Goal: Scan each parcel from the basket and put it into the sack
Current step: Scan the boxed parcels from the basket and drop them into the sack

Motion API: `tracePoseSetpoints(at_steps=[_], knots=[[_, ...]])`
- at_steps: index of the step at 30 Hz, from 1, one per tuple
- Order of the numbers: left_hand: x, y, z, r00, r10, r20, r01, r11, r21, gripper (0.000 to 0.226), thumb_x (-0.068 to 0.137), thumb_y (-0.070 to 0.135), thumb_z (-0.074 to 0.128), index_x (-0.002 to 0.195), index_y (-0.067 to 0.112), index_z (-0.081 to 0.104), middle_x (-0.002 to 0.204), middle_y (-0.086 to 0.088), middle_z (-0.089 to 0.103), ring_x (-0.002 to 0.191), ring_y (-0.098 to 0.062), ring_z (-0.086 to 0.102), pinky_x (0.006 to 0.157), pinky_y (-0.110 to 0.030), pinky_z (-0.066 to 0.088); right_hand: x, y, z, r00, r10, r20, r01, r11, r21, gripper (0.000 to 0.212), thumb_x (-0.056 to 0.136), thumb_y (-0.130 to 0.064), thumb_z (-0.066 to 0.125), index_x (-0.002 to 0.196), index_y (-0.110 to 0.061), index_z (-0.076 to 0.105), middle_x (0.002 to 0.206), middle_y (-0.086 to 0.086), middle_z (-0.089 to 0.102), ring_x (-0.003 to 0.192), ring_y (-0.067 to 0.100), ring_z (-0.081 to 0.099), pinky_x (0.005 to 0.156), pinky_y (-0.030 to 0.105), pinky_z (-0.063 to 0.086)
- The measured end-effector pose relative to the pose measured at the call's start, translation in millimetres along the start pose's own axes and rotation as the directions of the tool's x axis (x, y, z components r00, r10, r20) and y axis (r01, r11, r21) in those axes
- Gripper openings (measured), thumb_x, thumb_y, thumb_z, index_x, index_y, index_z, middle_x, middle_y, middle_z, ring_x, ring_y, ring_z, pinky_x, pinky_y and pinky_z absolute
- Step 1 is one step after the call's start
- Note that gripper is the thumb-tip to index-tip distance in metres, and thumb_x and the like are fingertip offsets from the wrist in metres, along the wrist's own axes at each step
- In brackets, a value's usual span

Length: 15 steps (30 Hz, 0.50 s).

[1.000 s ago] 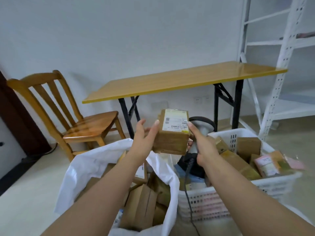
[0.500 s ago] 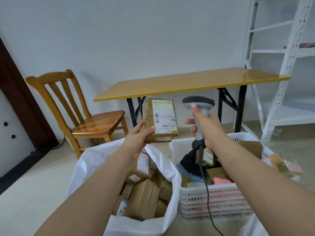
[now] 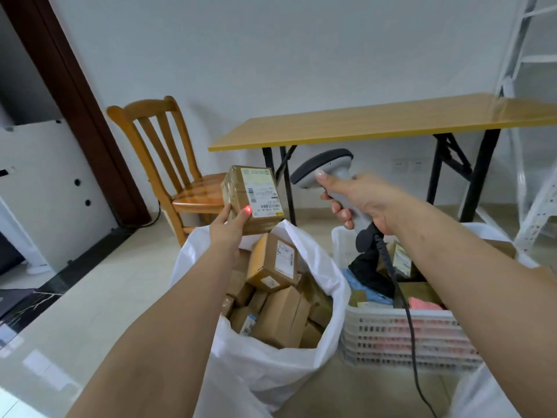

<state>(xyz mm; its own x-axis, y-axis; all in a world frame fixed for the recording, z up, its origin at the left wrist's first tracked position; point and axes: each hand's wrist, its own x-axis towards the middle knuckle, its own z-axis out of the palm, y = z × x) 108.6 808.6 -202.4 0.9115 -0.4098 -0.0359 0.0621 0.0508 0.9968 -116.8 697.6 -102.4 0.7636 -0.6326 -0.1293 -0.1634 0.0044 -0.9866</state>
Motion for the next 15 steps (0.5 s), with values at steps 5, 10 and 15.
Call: tracePoseSetpoints(at_steps=[5, 10, 15], knots=[[7, -5, -15, 0.998, -0.02, -0.053, 0.02, 1.0, -0.003, 0.065, 0.088, 0.023, 0.072, 0.147, 0.023, 0.044, 0.133, -0.003, 0.061, 0.115, -0.021, 0.061, 0.105, -0.041, 0.048, -1, -2, 8, 0.999, 0.015, 0.029, -0.015, 1.0, -0.002, 0.046, 0.081, -0.05, 0.07, 0.093, -0.007, 0.06, 0.055, -0.002, 0.051, 0.041, 0.008, 0.04, 0.039, 0.02, 0.037], [11, -14, -24, 0.996, -0.021, -0.086, 0.021, 1.0, -0.003, 0.066, 0.089, 0.022, 0.072, 0.148, 0.023, 0.042, 0.135, -0.005, 0.06, 0.118, -0.022, 0.06, 0.105, -0.041, 0.048, -1, -2, 12, 1.0, 0.019, 0.022, -0.02, 1.0, 0.015, 0.045, 0.081, -0.05, 0.071, 0.09, -0.008, 0.06, 0.054, -0.003, 0.05, 0.04, 0.008, 0.04, 0.039, 0.019, 0.038], [14, -18, -27, 0.996, -0.02, -0.09, 0.02, 1.0, 0.005, 0.067, 0.089, 0.024, 0.072, 0.148, 0.025, 0.041, 0.137, -0.003, 0.058, 0.121, -0.022, 0.059, 0.105, -0.041, 0.047, -1, -2, 16, 0.999, 0.033, 0.015, -0.033, 0.999, 0.025, 0.044, 0.083, -0.05, 0.07, 0.091, -0.008, 0.059, 0.054, -0.003, 0.05, 0.041, 0.008, 0.04, 0.037, 0.019, 0.038]])
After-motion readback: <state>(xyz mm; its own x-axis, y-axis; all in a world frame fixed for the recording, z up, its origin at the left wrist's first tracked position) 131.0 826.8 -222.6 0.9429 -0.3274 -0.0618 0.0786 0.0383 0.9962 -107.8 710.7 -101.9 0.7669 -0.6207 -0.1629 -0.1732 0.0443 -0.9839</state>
